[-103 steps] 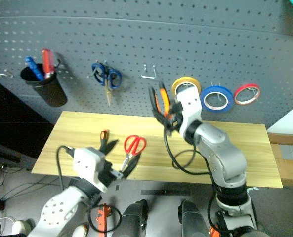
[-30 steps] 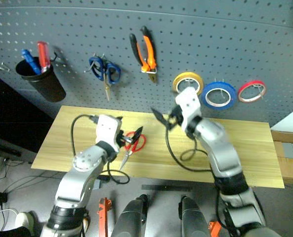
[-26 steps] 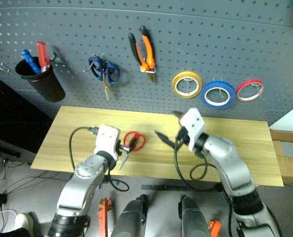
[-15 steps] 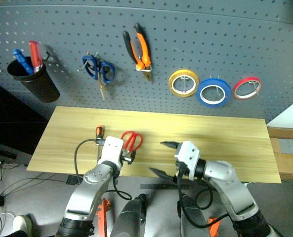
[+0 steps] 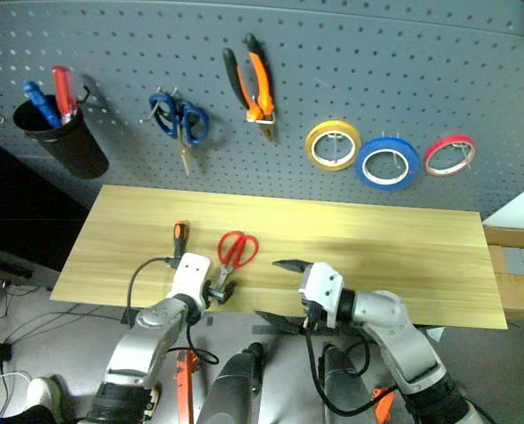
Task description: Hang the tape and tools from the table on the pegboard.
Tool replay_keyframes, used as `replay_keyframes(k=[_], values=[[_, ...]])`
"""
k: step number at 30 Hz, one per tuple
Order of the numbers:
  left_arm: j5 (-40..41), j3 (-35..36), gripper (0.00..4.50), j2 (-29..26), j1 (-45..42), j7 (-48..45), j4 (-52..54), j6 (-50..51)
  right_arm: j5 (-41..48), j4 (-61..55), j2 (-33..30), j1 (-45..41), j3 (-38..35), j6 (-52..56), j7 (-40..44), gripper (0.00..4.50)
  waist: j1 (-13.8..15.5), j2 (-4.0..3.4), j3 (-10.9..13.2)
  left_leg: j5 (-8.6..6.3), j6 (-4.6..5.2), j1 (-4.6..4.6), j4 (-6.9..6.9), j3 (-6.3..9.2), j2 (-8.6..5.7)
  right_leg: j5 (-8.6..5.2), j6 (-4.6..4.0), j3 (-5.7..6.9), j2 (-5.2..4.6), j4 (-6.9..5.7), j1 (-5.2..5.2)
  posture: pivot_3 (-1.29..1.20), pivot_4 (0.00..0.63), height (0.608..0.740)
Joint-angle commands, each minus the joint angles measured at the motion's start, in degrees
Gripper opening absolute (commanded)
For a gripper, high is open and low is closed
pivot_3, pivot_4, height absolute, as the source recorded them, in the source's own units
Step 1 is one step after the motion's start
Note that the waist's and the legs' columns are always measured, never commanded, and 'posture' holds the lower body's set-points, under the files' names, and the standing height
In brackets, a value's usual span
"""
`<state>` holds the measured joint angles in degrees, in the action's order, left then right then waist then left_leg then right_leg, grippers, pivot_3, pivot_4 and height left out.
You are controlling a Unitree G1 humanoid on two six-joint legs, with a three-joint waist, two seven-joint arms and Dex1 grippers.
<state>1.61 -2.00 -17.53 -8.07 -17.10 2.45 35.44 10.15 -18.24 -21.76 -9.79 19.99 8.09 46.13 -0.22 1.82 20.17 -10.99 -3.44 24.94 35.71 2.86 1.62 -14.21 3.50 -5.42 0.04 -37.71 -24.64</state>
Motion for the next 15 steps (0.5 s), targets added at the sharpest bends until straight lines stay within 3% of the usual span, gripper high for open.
replay_keyframes(k=[1, 5, 8, 15], values=[[0.3, -1.1, 4.50, -0.8, 0.3, -2.0, -2.4, 1.3, -0.1, -0.7, 0.6, 0.4, 0.6, -0.4, -0.4, 4.47, -0.1, -0.03, 0.0, 0.00, 0.00, -0.01, 0.00, 0.00, 0.00, 0.00, 0.00, 0.00, 0.00, 0.00, 0.00, 0.05, 0.394, 0.740], [-0.3, -0.4, 4.50, -2.1, -0.3, -2.0, -3.0, 1.7, 0.0, -1.3, 0.9, 0.6, 0.7, 0.1, -1.1, 4.47, -0.1, -0.05, 0.1, 0.00, 0.00, -0.02, 0.01, -0.01, 0.00, 0.00, -0.01, -0.03, 0.00, -0.02, 0.00, 0.05, 0.394, 0.740], [-0.5, -0.3, 3.95, -3.0, -0.1, -2.5, -3.2, 1.8, 0.0, -1.0, 0.8, 0.7, 0.9, -0.2, -1.2, 4.50, -0.2, -0.06, 0.1, 0.00, 0.00, -0.02, 0.00, -0.01, 0.02, -0.02, -0.02, -0.04, 0.00, -0.01, 0.00, 0.05, 0.396, 0.740], [0.0, 0.2, 1.58, -3.5, -0.2, -2.9, -3.2, 1.8, -0.1, -0.9, 0.5, 1.3, 1.1, -0.7, -1.1, 4.50, -0.2, -0.07, 0.1, -0.01, -0.01, -0.02, -0.02, -0.02, 0.03, -0.03, -0.03, -0.04, 0.00, 0.00, -0.02, 0.06, 0.396, 0.740]])
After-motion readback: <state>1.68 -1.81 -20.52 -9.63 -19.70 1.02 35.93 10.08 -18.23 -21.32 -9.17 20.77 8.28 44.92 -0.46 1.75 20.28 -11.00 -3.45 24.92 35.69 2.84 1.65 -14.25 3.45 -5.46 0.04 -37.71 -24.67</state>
